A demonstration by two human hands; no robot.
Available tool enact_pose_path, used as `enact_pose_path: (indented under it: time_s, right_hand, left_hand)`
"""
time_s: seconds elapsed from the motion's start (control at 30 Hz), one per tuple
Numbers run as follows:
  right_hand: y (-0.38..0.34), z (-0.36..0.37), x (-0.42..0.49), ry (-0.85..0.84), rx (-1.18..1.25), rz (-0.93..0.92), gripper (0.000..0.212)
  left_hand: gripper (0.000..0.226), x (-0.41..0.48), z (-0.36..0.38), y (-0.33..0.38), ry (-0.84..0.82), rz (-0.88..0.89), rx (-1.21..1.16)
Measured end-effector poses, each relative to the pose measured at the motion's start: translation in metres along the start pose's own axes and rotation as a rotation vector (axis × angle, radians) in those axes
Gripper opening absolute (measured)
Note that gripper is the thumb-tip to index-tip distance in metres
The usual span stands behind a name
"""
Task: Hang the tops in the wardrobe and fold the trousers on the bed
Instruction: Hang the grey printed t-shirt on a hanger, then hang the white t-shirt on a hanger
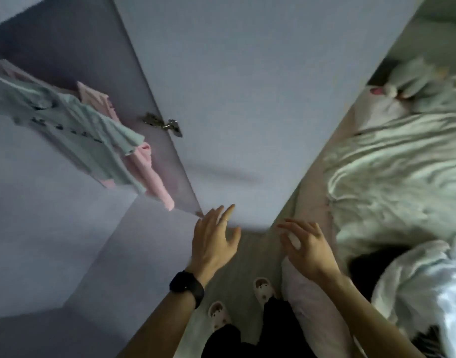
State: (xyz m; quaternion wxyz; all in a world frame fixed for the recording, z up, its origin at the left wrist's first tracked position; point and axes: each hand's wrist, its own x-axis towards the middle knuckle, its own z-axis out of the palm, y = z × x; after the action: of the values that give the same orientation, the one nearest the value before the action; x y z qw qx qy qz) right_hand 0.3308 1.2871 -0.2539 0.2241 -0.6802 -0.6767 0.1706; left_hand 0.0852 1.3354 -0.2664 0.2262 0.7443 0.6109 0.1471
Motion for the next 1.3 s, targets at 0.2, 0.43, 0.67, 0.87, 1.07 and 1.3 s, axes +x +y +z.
enact_pose_path:
  time_s: [0.2,0.43,0.67,0.87,1.07,1.3]
  right_hand:
    - [0.045,-0.038,-0.109,0.249,-0.072,0.494,0.025]
    - [0.072,-0.076,-0.228,0.499,-0.049,0.987,0.026]
    - [0.114,-0.106,-0.283,0.599,0.071,1.153,0.028]
    - [0.184,-0.155,-0.288,0.628,0.112,1.137,0.031]
    - [0.268,-0.189,-0.263,0.597,0.083,1.148,0.035]
    - [0.353,-0.179,-0.209,0.425,0.085,1.237,0.043]
  left_hand:
    - [0.058,0.022,0.041,0.071,-0.270,0.333,-0.003]
    - [0.060,0.013,0.100,0.192,-0.477,0.736,-0.007]
    - [0.066,-0.002,0.161,0.292,-0.636,0.893,0.069]
    - [0.057,0.011,0.209,0.370,-0.596,0.911,0.146]
    - [0.057,0.051,0.270,0.417,-0.579,0.863,0.212]
    - [0.058,0.100,0.356,0.427,-0.636,0.817,0.322]
